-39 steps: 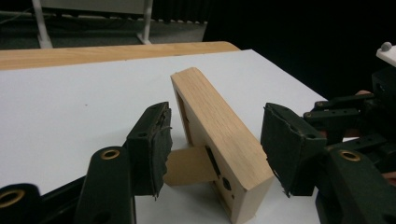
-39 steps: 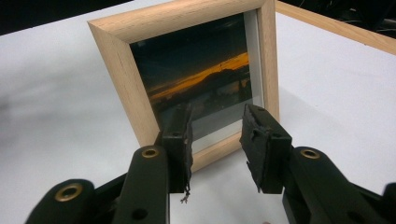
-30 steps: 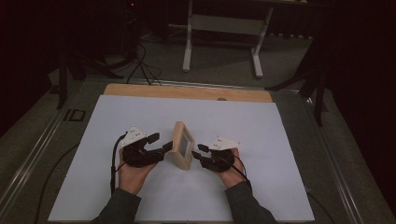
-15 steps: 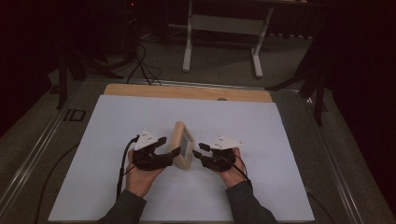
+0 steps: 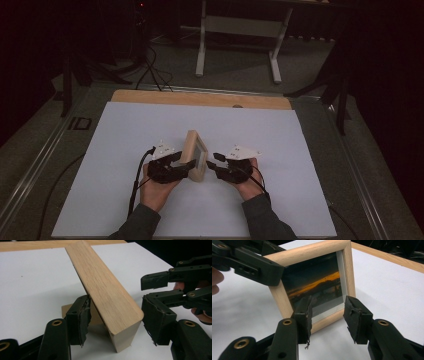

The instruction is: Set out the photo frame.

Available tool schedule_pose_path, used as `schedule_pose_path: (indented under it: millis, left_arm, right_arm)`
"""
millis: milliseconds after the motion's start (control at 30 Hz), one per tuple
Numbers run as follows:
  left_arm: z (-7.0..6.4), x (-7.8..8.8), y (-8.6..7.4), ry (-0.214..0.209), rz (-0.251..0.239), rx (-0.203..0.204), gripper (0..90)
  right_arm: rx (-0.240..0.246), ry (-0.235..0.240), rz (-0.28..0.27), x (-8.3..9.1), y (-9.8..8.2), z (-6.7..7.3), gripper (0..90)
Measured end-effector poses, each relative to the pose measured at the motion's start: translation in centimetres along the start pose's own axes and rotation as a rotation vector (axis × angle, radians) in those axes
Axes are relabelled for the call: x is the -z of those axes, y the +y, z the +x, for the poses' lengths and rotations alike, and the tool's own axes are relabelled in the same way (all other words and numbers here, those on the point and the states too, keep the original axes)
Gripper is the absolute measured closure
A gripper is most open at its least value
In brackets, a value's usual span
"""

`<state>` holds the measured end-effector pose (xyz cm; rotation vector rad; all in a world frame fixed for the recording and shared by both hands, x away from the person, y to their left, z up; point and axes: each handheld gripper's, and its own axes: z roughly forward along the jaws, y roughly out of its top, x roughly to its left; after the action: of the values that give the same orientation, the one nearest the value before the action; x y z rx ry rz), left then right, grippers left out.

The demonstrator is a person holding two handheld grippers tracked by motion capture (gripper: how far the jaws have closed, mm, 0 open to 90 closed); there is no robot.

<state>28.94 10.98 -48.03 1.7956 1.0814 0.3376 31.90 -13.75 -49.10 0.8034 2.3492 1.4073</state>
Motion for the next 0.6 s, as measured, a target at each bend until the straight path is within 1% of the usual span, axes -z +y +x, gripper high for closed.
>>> schedule_pose_path:
  millis: [133, 333, 600]
  left_arm:
    - [0.01, -0.16, -0.01, -0.005, 0.001, 0.003, 42.7]
    - [0.20, -0.33, -0.10, -0.017, 0.006, 0.014, 47.4]
    - [0.17, -0.28, -0.06, -0.017, 0.011, 0.025, 49.3]
  right_arm:
    - [0.000, 0.000, -0.002, 0.04, 0.02, -0.02, 57.5]
    - [-0.003, 0.000, -0.008, 0.14, 0.06, -0.08, 57.2]
    - [-0.009, -0.003, -0.016, 0.40, 0.15, -0.25, 56.9]
